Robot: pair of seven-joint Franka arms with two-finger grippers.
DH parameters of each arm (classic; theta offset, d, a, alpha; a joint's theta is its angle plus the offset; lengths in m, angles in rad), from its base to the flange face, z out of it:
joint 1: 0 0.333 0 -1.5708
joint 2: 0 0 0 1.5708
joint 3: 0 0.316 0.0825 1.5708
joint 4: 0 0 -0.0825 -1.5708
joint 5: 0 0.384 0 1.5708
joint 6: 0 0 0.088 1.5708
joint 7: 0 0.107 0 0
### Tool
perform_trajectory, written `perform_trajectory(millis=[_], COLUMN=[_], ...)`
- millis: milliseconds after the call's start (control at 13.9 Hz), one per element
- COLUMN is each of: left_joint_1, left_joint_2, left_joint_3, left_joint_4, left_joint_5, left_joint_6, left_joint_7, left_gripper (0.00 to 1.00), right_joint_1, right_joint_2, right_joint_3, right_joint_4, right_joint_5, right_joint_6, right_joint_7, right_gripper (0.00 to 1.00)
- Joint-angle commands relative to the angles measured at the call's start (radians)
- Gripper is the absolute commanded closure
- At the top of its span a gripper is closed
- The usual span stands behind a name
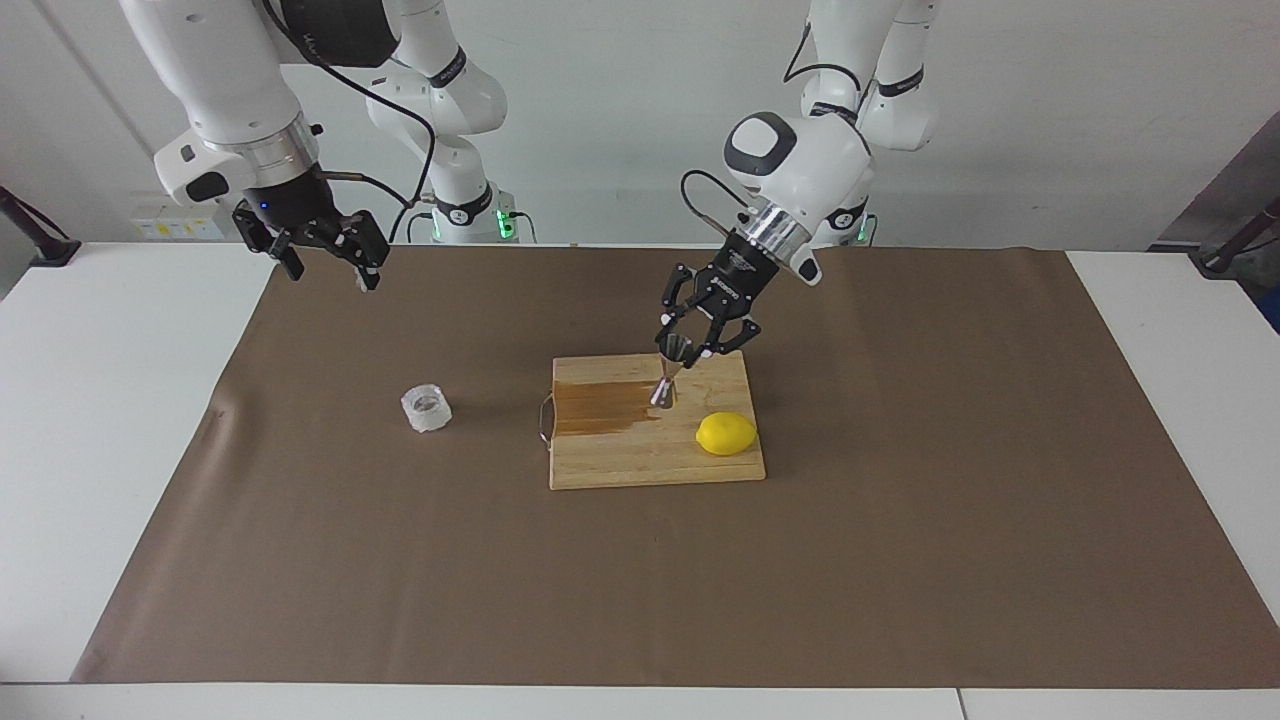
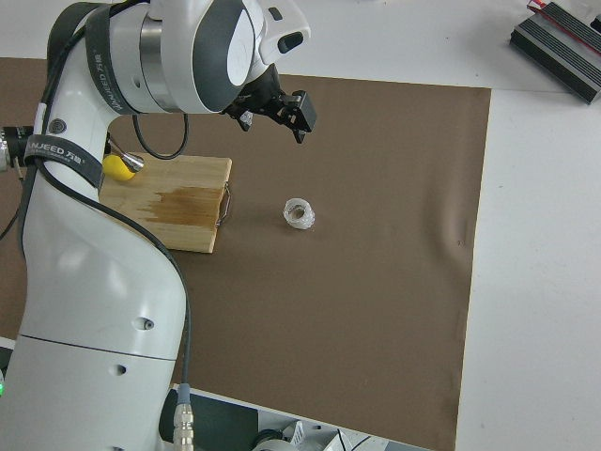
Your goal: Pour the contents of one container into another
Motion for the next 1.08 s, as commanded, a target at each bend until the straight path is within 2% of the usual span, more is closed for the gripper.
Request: perform_trajectory(millis=[0,72,287,503,646,862,1005], left_joint_1=[-0.050,-0.074,-0.130,-0.164,-0.165,-0.171,-0.171], left_joint_2=[0.054,0.063,0.171,0.193,0.199,0.213,0.215], left_joint_3=[0.013,0.014,0.013,0.013,0.010,0.010,0.010], left_joint_4=[0.045,0.063,0.111,0.117,0.117,0.111,0.106], left_joint_5=[-0.111,-0.149,-0.142,-0.095,-0.094,-0.093,-0.093], left_joint_6=[0.073,0.102,0.178,0.194,0.194,0.195,0.195], left_joint_7=[-0.006,-0.004,0.002,0.002,0.002,0.002,0.002], left_gripper=[1.00,1.00,1.00,1.00,0.85,0.77,0.63], right_joint_1=[-0.011,-0.011,-0.011,-0.011,-0.023,-0.042,-0.040], right_joint_2=[-0.018,-0.018,-0.018,-0.018,-0.018,-0.019,-0.025], right_joint_3=[0.005,0.003,0.003,0.005,0.001,0.001,0.003], right_joint_4=[-0.015,-0.015,-0.015,-0.015,-0.015,-0.016,-0.030], right_joint_5=[0.006,0.007,0.006,0.006,0.007,0.007,0.009], right_joint_6=[-0.010,-0.010,-0.010,-0.010,-0.014,-0.024,-0.021], right_joint_7=[-0.015,-0.015,-0.015,-0.015,-0.029,-0.118,-0.196], right_gripper=[0.00,0.00,0.00,0.00,0.00,0.00,0.00])
